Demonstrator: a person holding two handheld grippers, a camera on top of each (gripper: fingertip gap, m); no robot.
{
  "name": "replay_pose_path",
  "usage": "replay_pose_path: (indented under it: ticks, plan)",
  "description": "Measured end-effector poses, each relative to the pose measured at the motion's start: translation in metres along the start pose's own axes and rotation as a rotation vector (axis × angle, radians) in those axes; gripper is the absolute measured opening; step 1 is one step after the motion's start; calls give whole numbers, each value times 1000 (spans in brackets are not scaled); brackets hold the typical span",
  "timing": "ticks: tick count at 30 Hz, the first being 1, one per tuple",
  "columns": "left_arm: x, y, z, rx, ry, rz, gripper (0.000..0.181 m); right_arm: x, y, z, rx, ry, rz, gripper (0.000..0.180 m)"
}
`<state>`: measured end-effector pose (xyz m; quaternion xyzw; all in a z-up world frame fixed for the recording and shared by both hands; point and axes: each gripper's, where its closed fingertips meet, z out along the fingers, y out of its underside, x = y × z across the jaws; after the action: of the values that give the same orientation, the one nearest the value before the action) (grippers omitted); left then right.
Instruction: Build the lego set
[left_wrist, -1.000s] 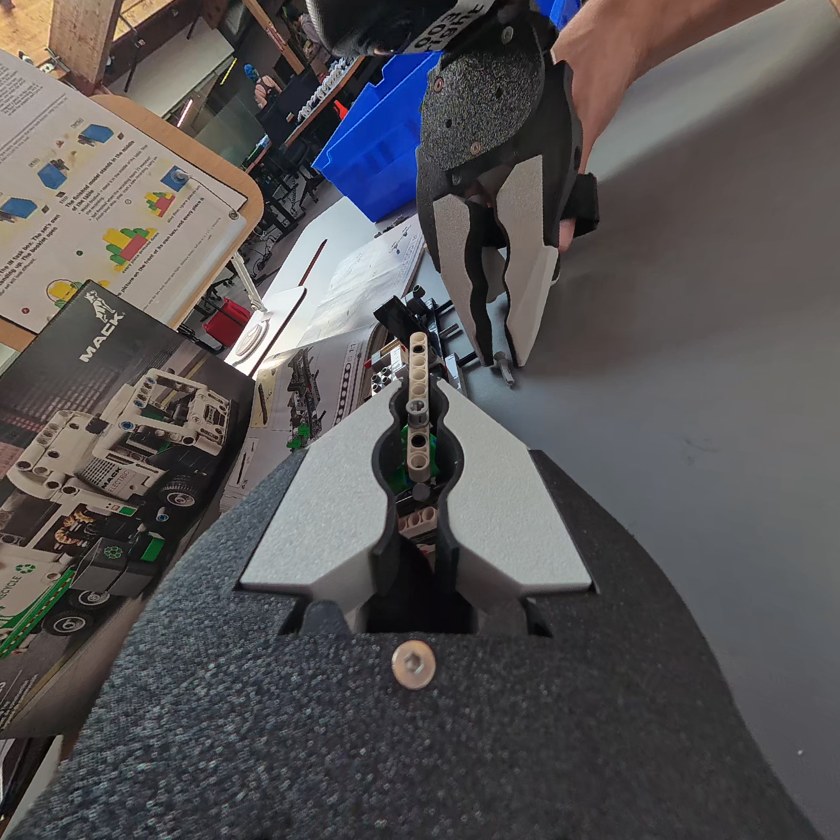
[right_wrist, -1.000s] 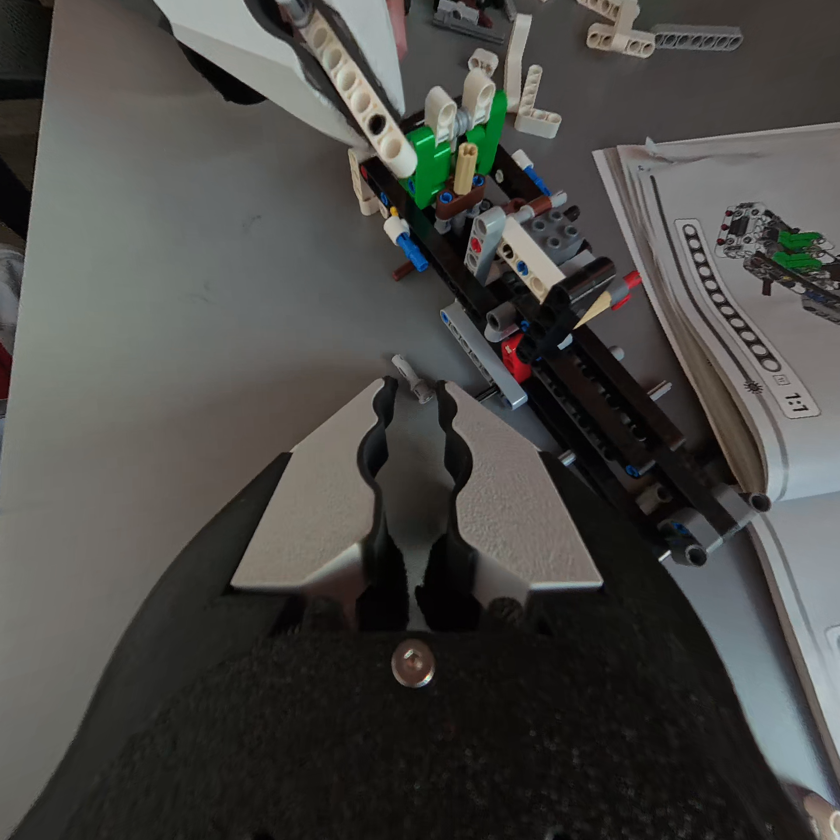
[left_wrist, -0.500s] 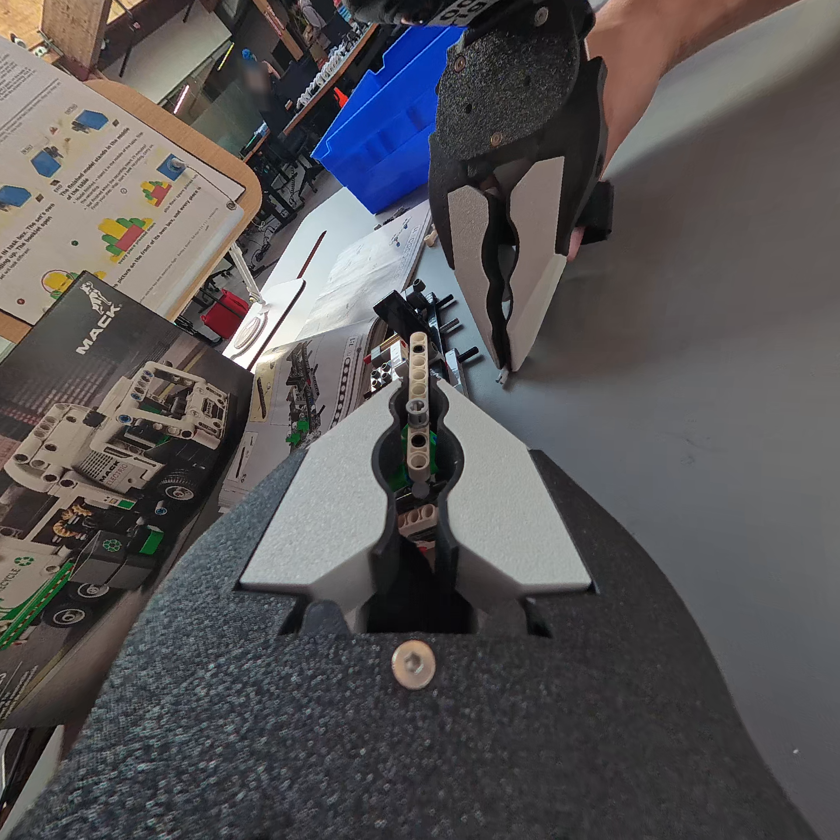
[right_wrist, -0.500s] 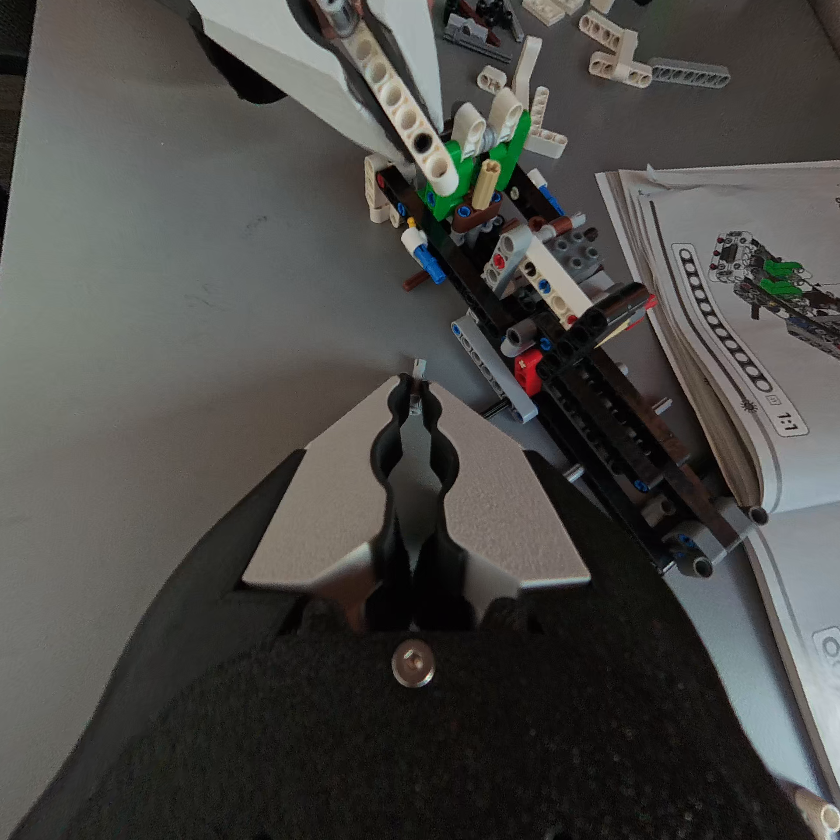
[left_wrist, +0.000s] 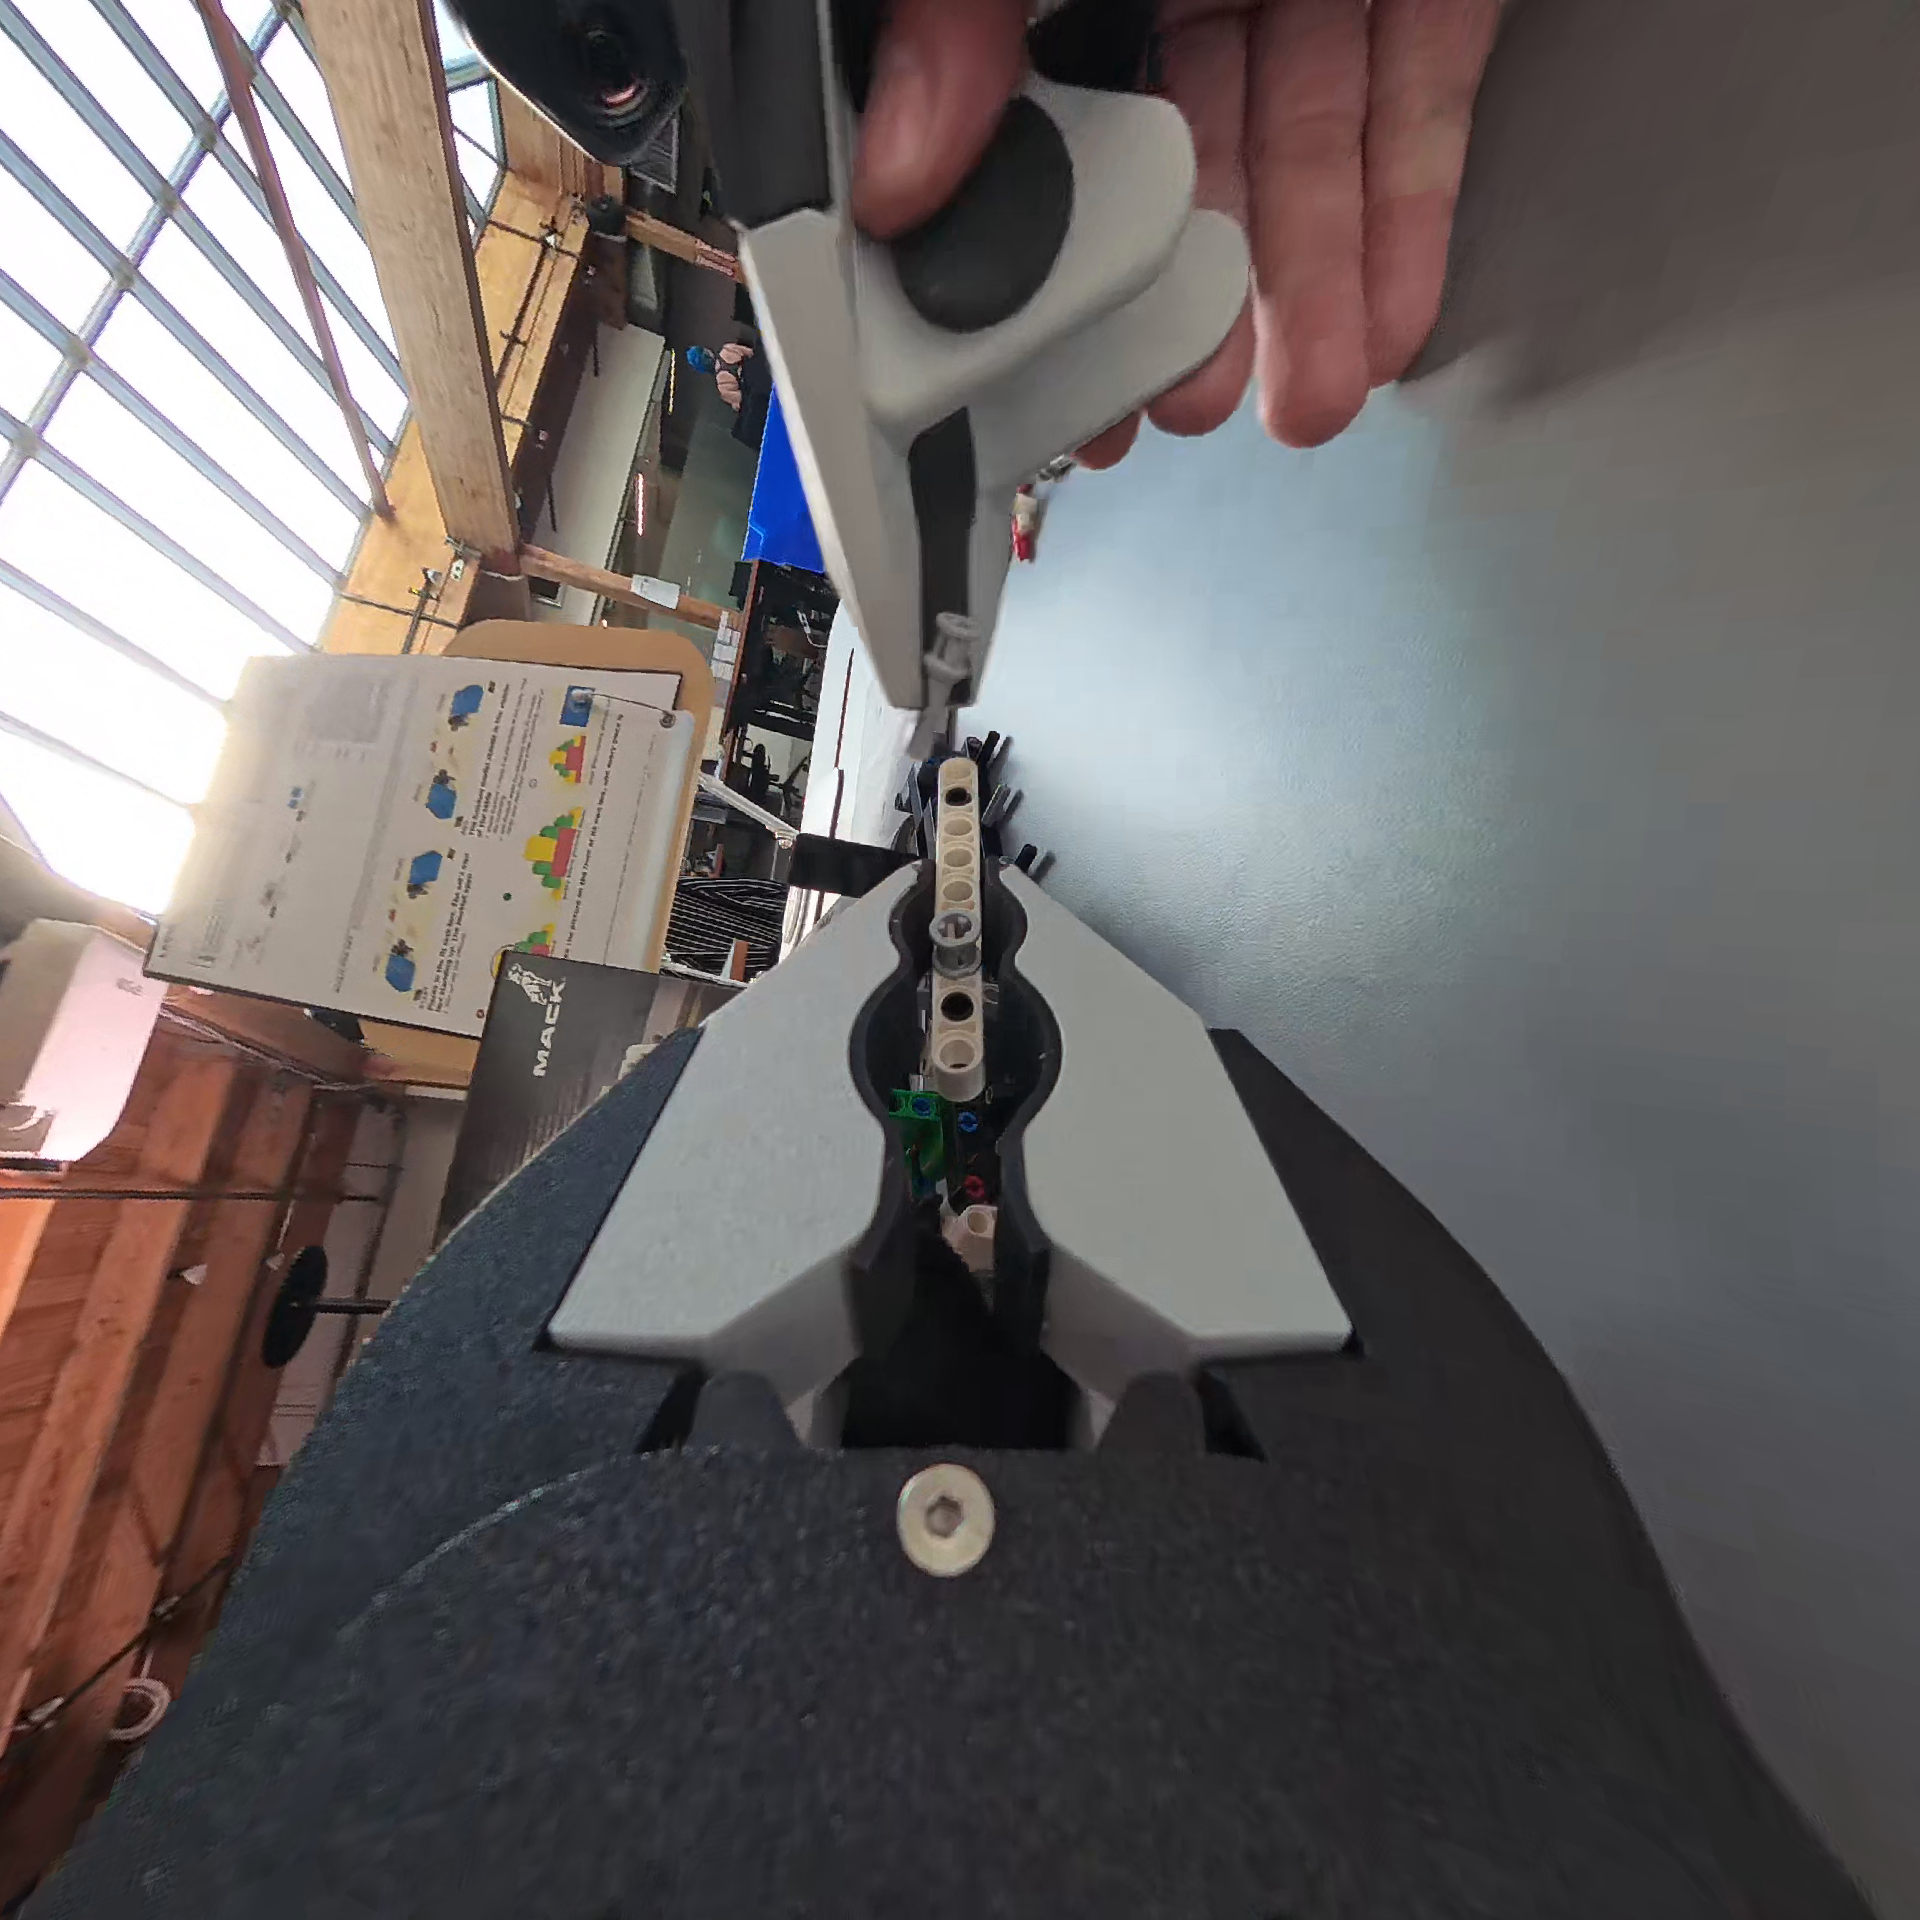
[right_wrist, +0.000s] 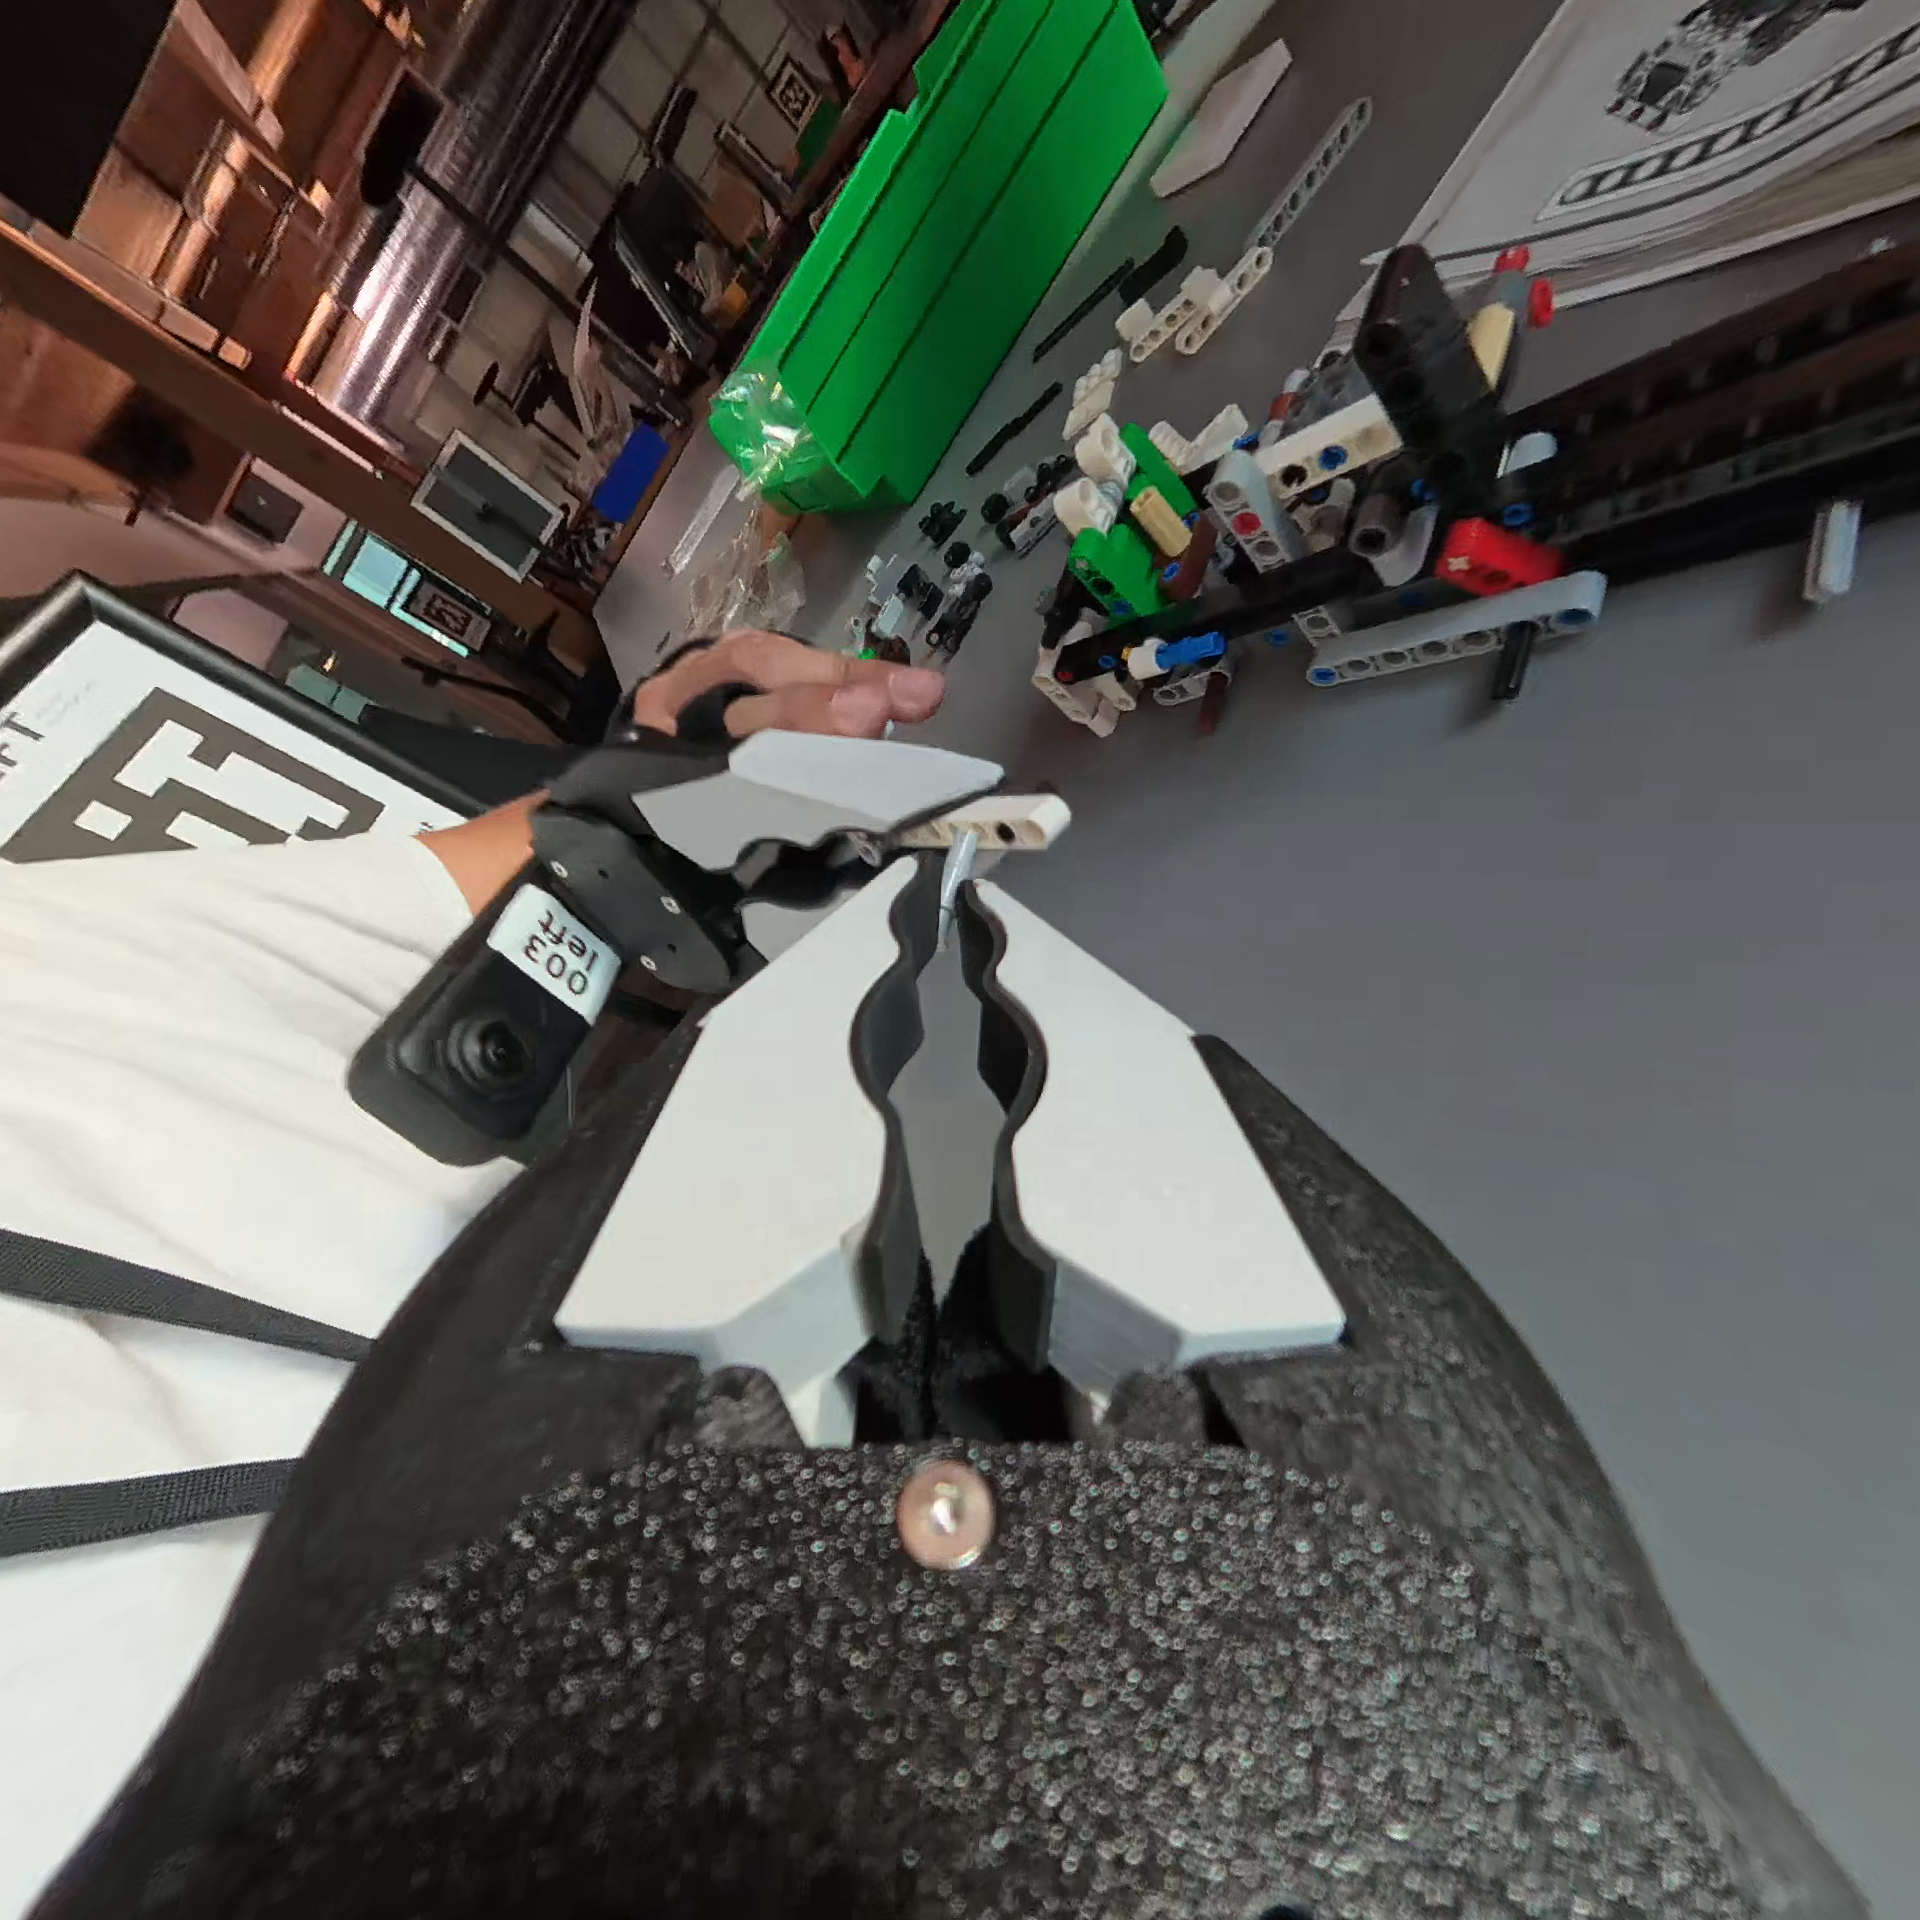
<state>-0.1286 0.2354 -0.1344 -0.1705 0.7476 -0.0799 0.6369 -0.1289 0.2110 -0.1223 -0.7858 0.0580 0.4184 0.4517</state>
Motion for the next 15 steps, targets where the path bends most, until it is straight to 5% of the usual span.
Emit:
replay_pose_path:
  ticks: [15]
  plan:
    - [15, -4, 4, -12, -13, 93, 4, 7, 15, 6, -86, 126, -83, 0]
